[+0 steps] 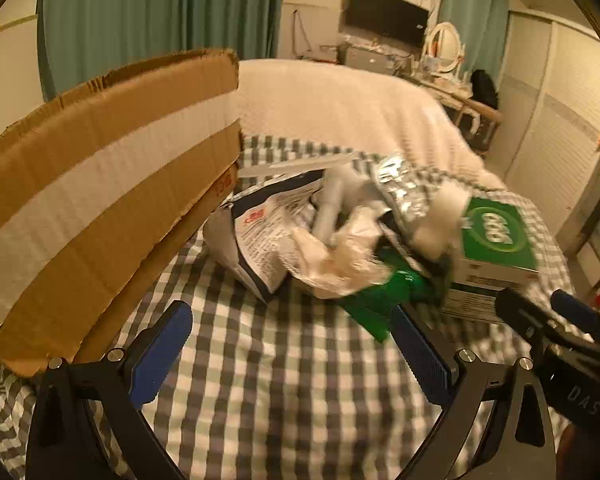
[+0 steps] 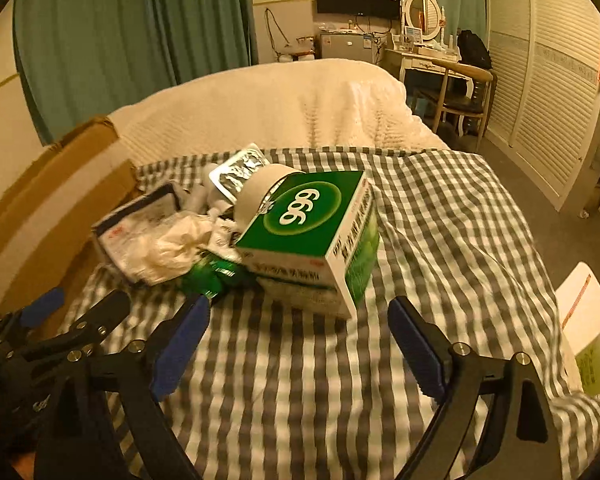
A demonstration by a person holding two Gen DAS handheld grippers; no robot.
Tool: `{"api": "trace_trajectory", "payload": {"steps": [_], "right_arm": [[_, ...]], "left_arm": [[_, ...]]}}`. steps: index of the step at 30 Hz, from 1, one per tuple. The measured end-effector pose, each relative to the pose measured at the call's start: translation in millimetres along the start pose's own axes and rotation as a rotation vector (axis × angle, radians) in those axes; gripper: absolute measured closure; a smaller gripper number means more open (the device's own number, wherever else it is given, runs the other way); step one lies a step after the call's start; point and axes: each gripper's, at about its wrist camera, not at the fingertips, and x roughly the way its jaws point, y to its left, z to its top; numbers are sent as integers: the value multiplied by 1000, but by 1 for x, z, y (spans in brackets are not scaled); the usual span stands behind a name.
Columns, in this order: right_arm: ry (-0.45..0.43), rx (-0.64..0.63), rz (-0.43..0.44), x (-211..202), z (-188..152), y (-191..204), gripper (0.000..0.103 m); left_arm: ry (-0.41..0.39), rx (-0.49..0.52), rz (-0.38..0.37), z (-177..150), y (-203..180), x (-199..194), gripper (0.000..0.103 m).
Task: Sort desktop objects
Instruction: 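Grasp the white lace cloth with the left tool while the right tool grasps the green medicine box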
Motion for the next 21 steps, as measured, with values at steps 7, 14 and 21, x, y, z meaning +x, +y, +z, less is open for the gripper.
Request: {"api": "trace_trajectory", "payload": {"steps": [7, 14, 21], "right_arm": [[-10, -33, -35, 30, 13, 7, 8], [-53, -137, -91, 56, 11, 22, 3], [-71, -59, -97, 74, 10, -25, 8]], "left_arm": [[-19, -69, -6, 1, 17, 14, 1], [-56, -65, 16, -1, 9, 11, 1], [-85, -29, -15, 7, -26, 15, 1]]}}
